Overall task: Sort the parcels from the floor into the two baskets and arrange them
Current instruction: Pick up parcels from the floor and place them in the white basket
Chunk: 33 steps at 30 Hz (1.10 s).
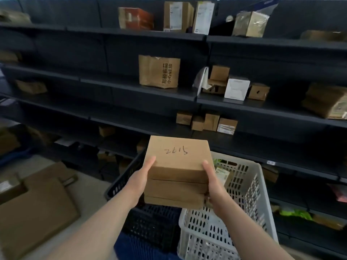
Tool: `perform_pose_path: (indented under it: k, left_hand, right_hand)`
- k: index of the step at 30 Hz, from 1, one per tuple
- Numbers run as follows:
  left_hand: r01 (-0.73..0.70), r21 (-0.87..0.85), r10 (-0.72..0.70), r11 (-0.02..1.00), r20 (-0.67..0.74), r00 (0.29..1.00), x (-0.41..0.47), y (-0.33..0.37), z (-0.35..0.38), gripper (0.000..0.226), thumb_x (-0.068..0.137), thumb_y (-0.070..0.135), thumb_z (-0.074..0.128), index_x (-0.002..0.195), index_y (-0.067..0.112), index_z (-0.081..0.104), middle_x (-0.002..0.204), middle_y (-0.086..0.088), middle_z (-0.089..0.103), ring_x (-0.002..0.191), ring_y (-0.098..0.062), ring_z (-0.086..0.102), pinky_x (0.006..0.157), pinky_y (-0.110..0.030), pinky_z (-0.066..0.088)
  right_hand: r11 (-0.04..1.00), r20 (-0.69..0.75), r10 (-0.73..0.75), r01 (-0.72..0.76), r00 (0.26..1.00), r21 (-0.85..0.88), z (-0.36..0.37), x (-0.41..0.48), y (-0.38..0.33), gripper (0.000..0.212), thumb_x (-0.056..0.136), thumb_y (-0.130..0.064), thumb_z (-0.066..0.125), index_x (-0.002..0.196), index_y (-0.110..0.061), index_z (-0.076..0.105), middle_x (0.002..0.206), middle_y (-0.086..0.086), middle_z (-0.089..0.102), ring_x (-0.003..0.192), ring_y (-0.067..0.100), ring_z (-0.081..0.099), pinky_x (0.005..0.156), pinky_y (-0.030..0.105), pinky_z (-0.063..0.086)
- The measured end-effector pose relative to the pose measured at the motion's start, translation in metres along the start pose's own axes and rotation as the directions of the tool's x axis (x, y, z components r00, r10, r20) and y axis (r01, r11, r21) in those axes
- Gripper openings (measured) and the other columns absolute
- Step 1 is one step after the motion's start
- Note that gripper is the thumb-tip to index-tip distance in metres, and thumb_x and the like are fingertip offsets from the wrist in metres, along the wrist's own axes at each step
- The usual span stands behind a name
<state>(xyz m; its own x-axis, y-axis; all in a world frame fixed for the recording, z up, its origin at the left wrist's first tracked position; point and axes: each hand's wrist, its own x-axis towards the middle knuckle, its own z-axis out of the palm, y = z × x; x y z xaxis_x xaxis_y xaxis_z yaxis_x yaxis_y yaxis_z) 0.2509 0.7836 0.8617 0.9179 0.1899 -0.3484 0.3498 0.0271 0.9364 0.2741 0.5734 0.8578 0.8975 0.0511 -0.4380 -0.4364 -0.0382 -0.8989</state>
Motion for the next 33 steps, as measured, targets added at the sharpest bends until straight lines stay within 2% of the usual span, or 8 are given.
perform_pose_path:
  k: [2, 9, 12, 16, 22, 27, 31, 33]
  left_hand:
    - [0.032, -0.032, -0.032, 0.999, -0.017, 0.999, 0.02, -0.003, -0.01, 0.113, 0.046, 0.093, 0.048, 0.138, 0.028, 0.05, 0.136, -0.003, 0.055, 0.122, -0.023, 0.05, 0.111, -0.043, 0.033]
    - [0.14, -0.052, -0.143, 0.989, -0.069, 0.987, 0.121, -0.026, -0.03, 0.132, 0.034, 0.104, 0.044, 0.146, 0.034, 0.039, 0.146, -0.002, 0.047, 0.131, -0.024, 0.044, 0.116, -0.047, 0.026]
    - [0.162, -0.041, -0.164, 0.986, -0.066, 0.984, 0.153, -0.024, -0.033, 0.117, 0.049, 0.099, 0.043, 0.145, 0.033, 0.042, 0.143, -0.003, 0.05, 0.128, -0.023, 0.046, 0.114, -0.044, 0.029]
    - [0.222, -0.08, -0.226, 0.972, -0.04, 0.973, 0.203, -0.034, -0.037, 0.085, 0.077, 0.082, 0.041, 0.146, 0.032, 0.039, 0.146, -0.003, 0.047, 0.131, -0.024, 0.044, 0.113, -0.043, 0.029]
    - [0.333, -0.071, -0.333, 0.94, 0.001, 0.943, 0.271, -0.054, -0.037, 0.113, 0.059, 0.089, 0.052, 0.152, 0.03, 0.026, 0.154, -0.005, 0.034, 0.138, -0.027, 0.034, 0.117, -0.048, 0.023]
    - [0.417, -0.021, -0.416, 0.909, 0.056, 0.908, 0.329, -0.065, -0.039, 0.094, 0.08, 0.075, 0.049, 0.154, 0.025, 0.02, 0.158, -0.007, 0.025, 0.14, -0.028, 0.029, 0.117, -0.047, 0.022]
    - [0.446, 0.054, -0.449, 0.894, 0.13, 0.884, 0.372, -0.068, -0.045, 0.089, 0.081, 0.072, 0.051, 0.153, 0.025, 0.025, 0.155, -0.006, 0.03, 0.139, -0.026, 0.032, 0.117, -0.043, 0.024]
    - [0.449, 0.079, -0.456, 0.89, 0.173, 0.873, 0.392, -0.07, -0.046, 0.095, 0.075, 0.075, 0.054, 0.152, 0.025, 0.027, 0.155, -0.005, 0.031, 0.139, -0.025, 0.031, 0.116, -0.041, 0.024]
  right_hand:
    - [1.0, -0.008, 0.024, -0.024, 1.0, -0.007, 0.015, 0.019, 0.0, 0.136, 0.039, -0.097, 0.051, 0.151, -0.023, 0.032, 0.15, 0.003, 0.043, 0.135, 0.027, 0.042, 0.116, 0.051, 0.028]
    - [0.997, 0.051, 0.075, -0.076, 0.996, 0.015, 0.047, 0.11, -0.002, 0.133, 0.042, -0.099, 0.046, 0.154, -0.028, 0.028, 0.155, 0.002, 0.037, 0.14, 0.025, 0.037, 0.118, 0.049, 0.024]
    - [0.99, 0.074, 0.138, -0.139, 0.988, 0.005, 0.057, 0.15, -0.005, 0.1, 0.074, -0.086, 0.041, 0.153, -0.027, 0.028, 0.155, 0.003, 0.037, 0.14, 0.025, 0.036, 0.116, 0.045, 0.025]
    - [0.977, 0.065, 0.21, -0.208, 0.975, -0.035, 0.067, 0.199, -0.001, 0.084, 0.085, -0.077, 0.037, 0.151, -0.024, 0.033, 0.147, 0.006, 0.045, 0.117, 0.023, 0.047, 0.098, 0.037, 0.035]
    - [0.945, -0.016, 0.326, -0.325, 0.945, 0.032, 0.081, 0.248, 0.014, 0.083, 0.088, -0.074, 0.036, 0.15, -0.02, 0.035, 0.143, 0.01, 0.049, 0.105, 0.022, 0.048, 0.09, 0.034, 0.034]
    - [0.909, -0.086, 0.406, -0.392, 0.91, 0.142, 0.095, 0.281, 0.026, 0.081, 0.088, -0.074, 0.039, 0.149, -0.02, 0.039, 0.141, 0.01, 0.051, 0.119, 0.028, 0.051, 0.089, 0.035, 0.035]
    - [0.903, -0.154, 0.4, -0.36, 0.904, 0.235, 0.105, 0.309, 0.031, 0.063, 0.094, -0.062, 0.041, 0.143, -0.021, 0.044, 0.117, 0.006, 0.056, 0.087, 0.017, 0.054, 0.082, 0.032, 0.037]
    - [0.901, -0.181, 0.391, -0.334, 0.903, 0.277, 0.109, 0.325, 0.037, 0.061, 0.093, -0.062, 0.043, 0.142, -0.024, 0.046, 0.116, 0.002, 0.058, 0.095, 0.018, 0.055, 0.089, 0.034, 0.038]
